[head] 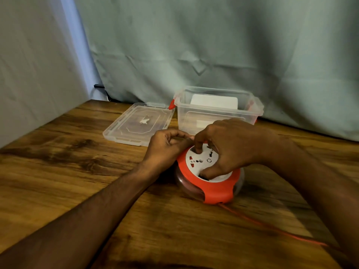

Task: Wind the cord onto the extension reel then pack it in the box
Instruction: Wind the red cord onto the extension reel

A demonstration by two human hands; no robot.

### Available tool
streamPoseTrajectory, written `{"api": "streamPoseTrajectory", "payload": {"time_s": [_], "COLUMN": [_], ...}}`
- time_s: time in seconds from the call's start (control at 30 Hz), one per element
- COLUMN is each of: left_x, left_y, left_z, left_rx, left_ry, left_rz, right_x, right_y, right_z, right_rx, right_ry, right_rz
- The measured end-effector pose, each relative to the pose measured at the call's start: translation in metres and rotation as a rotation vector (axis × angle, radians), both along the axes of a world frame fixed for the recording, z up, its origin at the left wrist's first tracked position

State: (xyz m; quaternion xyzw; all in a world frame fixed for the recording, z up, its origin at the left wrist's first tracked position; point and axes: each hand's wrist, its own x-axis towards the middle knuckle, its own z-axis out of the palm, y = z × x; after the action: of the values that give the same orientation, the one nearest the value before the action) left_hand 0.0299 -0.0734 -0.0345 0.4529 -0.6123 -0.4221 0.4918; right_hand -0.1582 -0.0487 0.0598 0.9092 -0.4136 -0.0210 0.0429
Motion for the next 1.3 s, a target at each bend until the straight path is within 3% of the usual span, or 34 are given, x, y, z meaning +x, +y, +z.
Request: {"api": "streamPoseTrajectory", "payload": {"time_s": [0.53,0.83,0.97,1.13,1.3], "left_x": [-0.004,-0.002,-0.001,-0.001,-0.002], "left_y": [-0.002,-0.001,0.0,-0.001,-0.002], "left_z": [-0.003,0.0,0.0,0.002,0.001], "left_rx": [0.022,0.025,0.015,0.004,0.001], "left_ry": [-0.023,-0.001,0.008,-0.002,-0.008], "left_rz": [0.002,0.028,0.027,0.013,0.022], "right_x": [0.0,0.001,-0.003,-0.009,-0.005], "right_y": [-0.015,-0.016,-0.011,-0.003,-0.002], "right_z": [-0.024,-0.026,-0.003,0.014,0.013], "right_rx": [-0.262,-0.171,-0.137,0.28,0.302], "right_ry": [-0.054,-0.104,-0.066,-0.133,-0.115], "right_rz": [-0.166,-0.326,-0.149,-0.019,-0.011]}}
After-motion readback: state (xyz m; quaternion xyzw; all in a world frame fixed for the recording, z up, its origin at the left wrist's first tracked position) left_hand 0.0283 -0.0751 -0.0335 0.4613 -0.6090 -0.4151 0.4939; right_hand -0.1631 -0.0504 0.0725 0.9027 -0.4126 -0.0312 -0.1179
